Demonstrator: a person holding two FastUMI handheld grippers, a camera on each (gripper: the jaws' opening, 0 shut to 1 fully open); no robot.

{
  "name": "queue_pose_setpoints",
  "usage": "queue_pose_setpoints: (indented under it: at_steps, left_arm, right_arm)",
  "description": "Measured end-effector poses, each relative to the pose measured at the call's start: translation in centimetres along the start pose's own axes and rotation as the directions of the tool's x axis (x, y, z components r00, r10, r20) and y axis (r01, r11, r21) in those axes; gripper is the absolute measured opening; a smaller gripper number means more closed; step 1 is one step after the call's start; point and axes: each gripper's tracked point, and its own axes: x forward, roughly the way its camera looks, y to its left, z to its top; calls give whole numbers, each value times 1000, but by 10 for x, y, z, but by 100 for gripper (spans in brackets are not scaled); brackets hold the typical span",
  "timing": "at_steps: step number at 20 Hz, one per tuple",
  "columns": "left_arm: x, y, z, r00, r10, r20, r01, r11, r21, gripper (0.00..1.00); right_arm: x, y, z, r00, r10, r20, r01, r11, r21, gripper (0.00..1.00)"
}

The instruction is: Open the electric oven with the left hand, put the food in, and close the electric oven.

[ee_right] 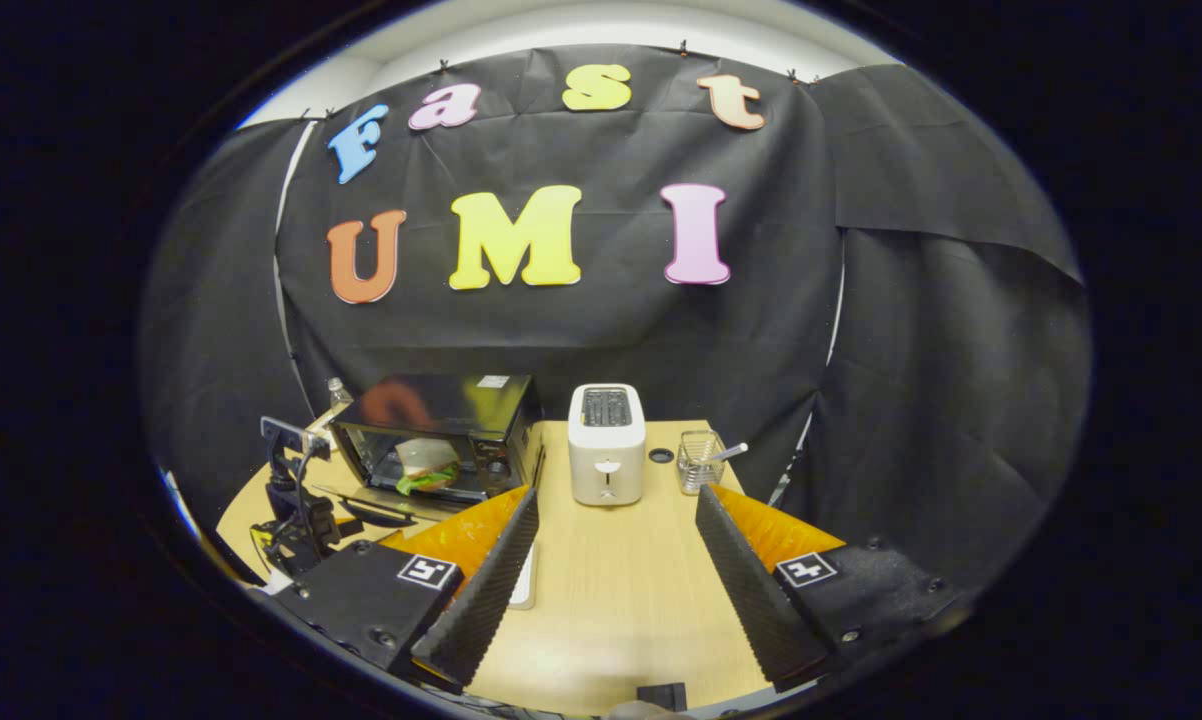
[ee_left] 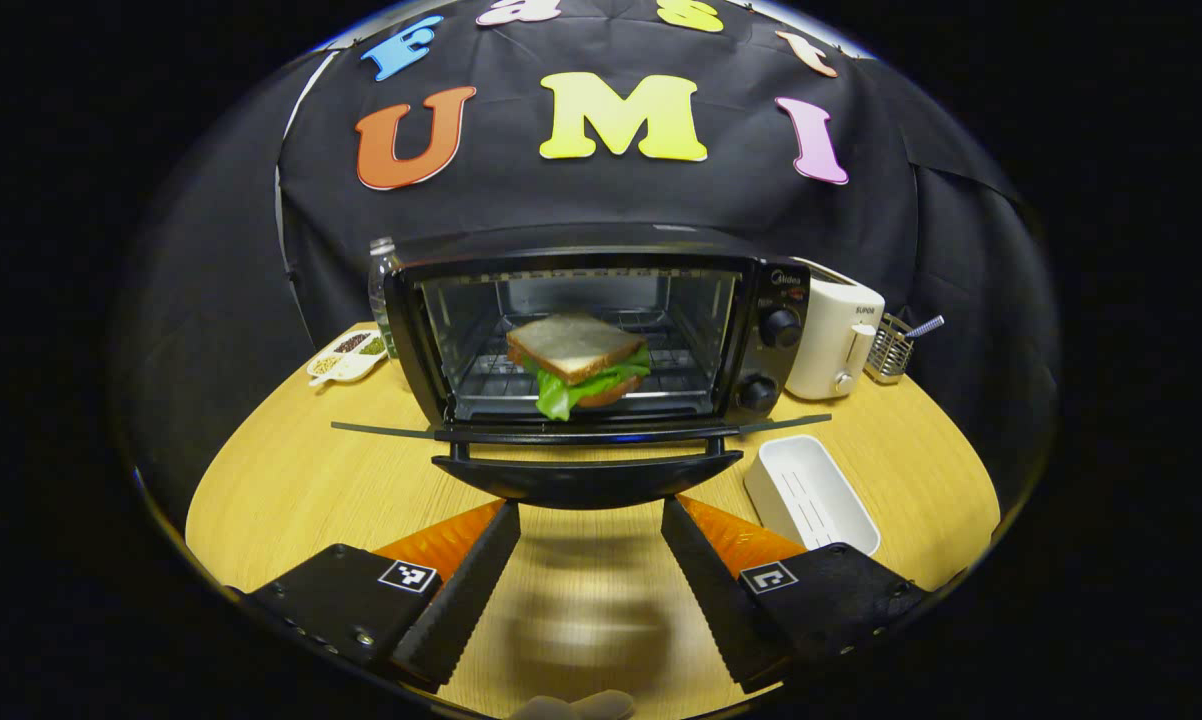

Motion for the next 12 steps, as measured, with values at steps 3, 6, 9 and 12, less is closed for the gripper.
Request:
queue_pose_setpoints:
  at_steps: [3,6,9,12]
  left_arm:
    - [7,0,20,1000,1,22,-1,1000,5,94]
    - [16,5,37,999,14,37,-14,1000,-2,95]
    - [24,6,55,999,11,54,-10,1000,-15,95]
    - [30,8,75,996,13,86,-14,1000,7,96]
  right_arm:
    - [1,-7,-3,1000,-15,-2,15,1000,15,100]
    - [2,-17,-5,999,-34,-7,35,999,23,100]
    - [2,-23,-7,999,-49,-14,49,998,34,100]
    - [2,-24,-6,999,-52,-10,53,998,35,100]
